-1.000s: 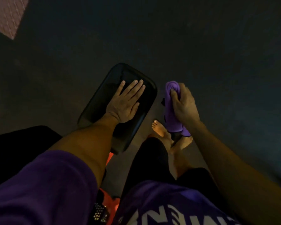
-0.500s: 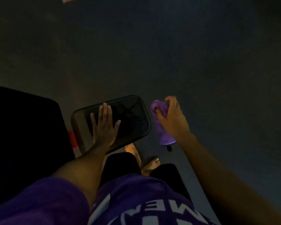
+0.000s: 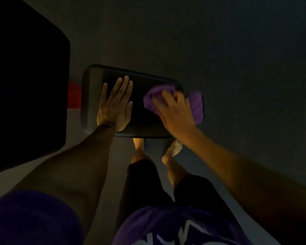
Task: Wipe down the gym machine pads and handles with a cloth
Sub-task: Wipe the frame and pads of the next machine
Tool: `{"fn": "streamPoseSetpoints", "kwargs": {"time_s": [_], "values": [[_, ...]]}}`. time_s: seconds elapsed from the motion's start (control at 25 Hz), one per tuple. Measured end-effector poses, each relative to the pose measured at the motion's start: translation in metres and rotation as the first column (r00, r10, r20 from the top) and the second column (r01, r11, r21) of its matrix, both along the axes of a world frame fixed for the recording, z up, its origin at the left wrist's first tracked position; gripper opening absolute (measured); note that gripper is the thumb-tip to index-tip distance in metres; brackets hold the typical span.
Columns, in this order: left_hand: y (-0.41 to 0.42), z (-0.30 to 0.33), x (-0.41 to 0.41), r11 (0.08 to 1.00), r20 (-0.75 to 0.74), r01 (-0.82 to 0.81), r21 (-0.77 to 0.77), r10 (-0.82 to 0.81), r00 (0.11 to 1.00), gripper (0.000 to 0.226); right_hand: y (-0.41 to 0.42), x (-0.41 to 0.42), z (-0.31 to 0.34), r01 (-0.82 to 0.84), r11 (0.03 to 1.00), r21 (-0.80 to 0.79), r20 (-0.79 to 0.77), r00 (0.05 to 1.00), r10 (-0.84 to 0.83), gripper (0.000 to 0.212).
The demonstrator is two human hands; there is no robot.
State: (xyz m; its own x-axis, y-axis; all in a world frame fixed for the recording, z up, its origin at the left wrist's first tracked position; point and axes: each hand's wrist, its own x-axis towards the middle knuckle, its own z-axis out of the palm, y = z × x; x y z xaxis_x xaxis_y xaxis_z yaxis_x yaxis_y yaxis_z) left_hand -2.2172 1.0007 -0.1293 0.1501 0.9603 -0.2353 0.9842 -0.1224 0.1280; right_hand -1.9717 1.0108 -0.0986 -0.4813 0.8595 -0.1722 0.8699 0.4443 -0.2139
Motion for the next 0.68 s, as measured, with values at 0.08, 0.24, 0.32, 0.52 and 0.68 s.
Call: {"fn": "streamPoseSetpoints", "kwargs": {"time_s": [0.08, 0.24, 0.32, 0.52, 0.68], "values": [[-0.002, 0.002, 0.0, 1.0, -0.018, 0.005, 0.001, -0.005, 1.0, 0.064, -0.048, 0.02, 0.005, -0.183, 0.978, -0.1, -0.05, 0.983, 0.178, 0.083], [-0.002, 0.002, -0.001, 1.0, -0.025, 0.0, 0.009, 0.0, 1.0, 0.064, -0.008, 0.025, 0.006, -0.346, 0.931, -0.118, -0.029, 0.938, 0.345, 0.071], [-0.002, 0.003, -0.001, 1.0, -0.03, -0.006, 0.004, 0.006, 1.0, 0.065, 0.054, 0.006, 0.006, -0.165, 0.986, -0.023, 0.054, 0.985, 0.166, 0.056], [-0.002, 0.008, 0.002, 0.999, -0.006, -0.005, 0.037, 0.005, 1.0, 0.066, 0.014, 0.005, 0.013, -0.082, 0.994, -0.07, 0.052, 0.995, 0.085, 0.058], [-0.004, 0.007, 0.0, 1.0, -0.044, -0.001, 0.023, 0.002, 0.999, 0.064, -0.042, 0.03, 0.023, -0.418, 0.887, -0.197, -0.039, 0.907, 0.419, 0.074]]}}
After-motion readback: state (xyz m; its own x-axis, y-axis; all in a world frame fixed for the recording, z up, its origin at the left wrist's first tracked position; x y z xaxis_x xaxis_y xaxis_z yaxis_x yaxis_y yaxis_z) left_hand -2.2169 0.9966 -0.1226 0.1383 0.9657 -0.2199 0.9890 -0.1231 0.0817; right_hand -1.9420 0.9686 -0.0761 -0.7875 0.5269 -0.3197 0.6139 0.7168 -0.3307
